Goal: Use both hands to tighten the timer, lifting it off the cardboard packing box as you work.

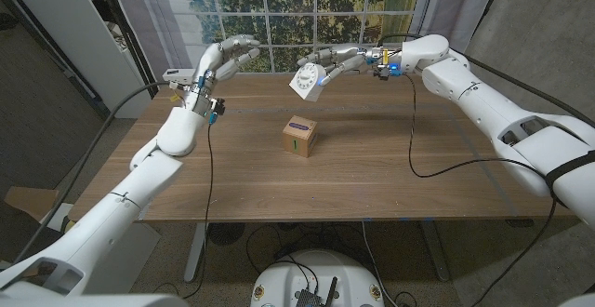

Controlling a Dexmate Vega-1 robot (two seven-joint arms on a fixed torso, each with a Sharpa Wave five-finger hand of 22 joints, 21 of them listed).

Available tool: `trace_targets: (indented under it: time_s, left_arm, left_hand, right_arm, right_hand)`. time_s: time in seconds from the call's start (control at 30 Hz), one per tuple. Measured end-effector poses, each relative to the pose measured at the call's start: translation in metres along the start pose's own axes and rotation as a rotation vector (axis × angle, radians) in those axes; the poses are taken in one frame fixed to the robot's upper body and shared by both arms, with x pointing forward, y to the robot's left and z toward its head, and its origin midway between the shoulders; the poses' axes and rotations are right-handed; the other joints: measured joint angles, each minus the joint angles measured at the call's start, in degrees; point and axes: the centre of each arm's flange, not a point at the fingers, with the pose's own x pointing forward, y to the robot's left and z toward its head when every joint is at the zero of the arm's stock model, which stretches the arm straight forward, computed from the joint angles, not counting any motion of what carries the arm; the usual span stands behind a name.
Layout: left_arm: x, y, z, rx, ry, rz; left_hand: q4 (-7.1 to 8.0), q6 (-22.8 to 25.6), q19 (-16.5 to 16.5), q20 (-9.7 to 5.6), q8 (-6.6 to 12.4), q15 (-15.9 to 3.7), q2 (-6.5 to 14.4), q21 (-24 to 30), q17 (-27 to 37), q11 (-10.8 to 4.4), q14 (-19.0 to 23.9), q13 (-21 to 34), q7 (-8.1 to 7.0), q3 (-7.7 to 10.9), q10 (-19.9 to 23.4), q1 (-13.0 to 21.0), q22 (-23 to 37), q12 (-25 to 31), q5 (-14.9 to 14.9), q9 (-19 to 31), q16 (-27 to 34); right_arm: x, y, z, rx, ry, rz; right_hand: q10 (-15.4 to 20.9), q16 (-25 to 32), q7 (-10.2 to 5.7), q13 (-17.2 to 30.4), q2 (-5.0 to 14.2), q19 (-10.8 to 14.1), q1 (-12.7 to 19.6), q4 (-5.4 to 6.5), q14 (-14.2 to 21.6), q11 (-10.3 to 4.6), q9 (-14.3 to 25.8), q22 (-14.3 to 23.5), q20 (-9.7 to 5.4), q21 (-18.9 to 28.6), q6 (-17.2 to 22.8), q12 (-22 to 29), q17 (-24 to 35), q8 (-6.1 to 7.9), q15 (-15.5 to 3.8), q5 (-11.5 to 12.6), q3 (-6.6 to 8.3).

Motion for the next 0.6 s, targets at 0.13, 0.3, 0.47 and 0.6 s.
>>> trace_targets:
  time_s: [0.13, 0.3, 0.47, 0.6]
  left_arm:
    - [-0.005, 0.001, -0.005, -0.024, 0.018, 0.026]
    - [-0.011, 0.003, -0.011, -0.048, 0.043, 0.060]
    - [-0.015, 0.003, -0.016, -0.056, 0.064, 0.079]
    - [-0.017, 0.003, -0.019, -0.060, 0.077, 0.091]
  left_hand:
    - [0.16, 0.08, 0.00, 0.00, 0.00, 0.18, 0.04, 0.00, 0.00, 0.21, 0.45, 0.00, 0.08, 0.17, 0.22, -0.04, -0.27, 0.00, 0.00, 0.00, 0.33]
    - [0.40, 0.39, 0.00, 0.00, 0.00, -0.01, 0.25, 0.22, 0.00, 0.07, 0.64, 0.00, 0.39, -0.07, 0.36, -0.25, -0.27, 0.00, 0.00, 0.00, 0.33]
    - [0.39, 0.39, 0.00, 0.00, 0.00, -0.01, 0.48, 0.22, 0.00, 0.01, 0.64, -0.01, 0.39, -0.07, 0.59, -0.48, -0.27, 0.00, 0.00, 0.00, 0.33]
    - [0.64, 0.39, 0.00, 0.00, 0.00, -0.01, 0.49, 0.22, 0.00, 0.01, 0.64, -0.01, 0.39, 0.18, 0.59, -0.48, -0.27, 0.42, -0.34, 0.00, 0.33]
  right_arm:
    - [-0.002, 0.001, 0.002, -0.017, -0.029, -0.005]
    - [-0.004, 0.002, 0.005, -0.045, -0.058, -0.010]
    - [-0.007, 0.003, 0.010, -0.077, -0.067, -0.007]
    - [-0.009, 0.005, 0.013, -0.102, -0.064, -0.001]
  right_hand:
    - [-0.01, 0.03, -0.01, 0.00, -0.12, 0.00, 0.15, -0.02, 0.00, -0.01, -0.01, 0.00, 0.00, 0.00, 1.74, 0.00, 0.15, 0.44, 0.00, -0.01, 0.01]
    - [-0.02, 0.23, 0.08, 0.00, -0.17, 0.00, 1.41, 0.18, 0.62, -0.02, 0.00, 0.00, 0.00, 0.00, 3.12, 0.00, 0.41, 0.45, -0.01, -0.44, -0.18]
    - [-0.12, 0.23, 0.06, 0.00, -0.29, -0.32, 1.53, 0.18, 0.66, -0.11, -0.01, 0.00, -0.30, 0.00, 3.89, 0.00, 0.41, 0.45, 0.04, -0.45, -0.18]
    - [-0.14, 0.23, 0.08, 0.00, -0.14, -0.32, 2.56, 0.27, 0.66, -0.13, -0.01, -0.01, -0.30, 0.00, 4.11, 0.00, 0.60, 0.45, 0.04, -0.51, -0.27]
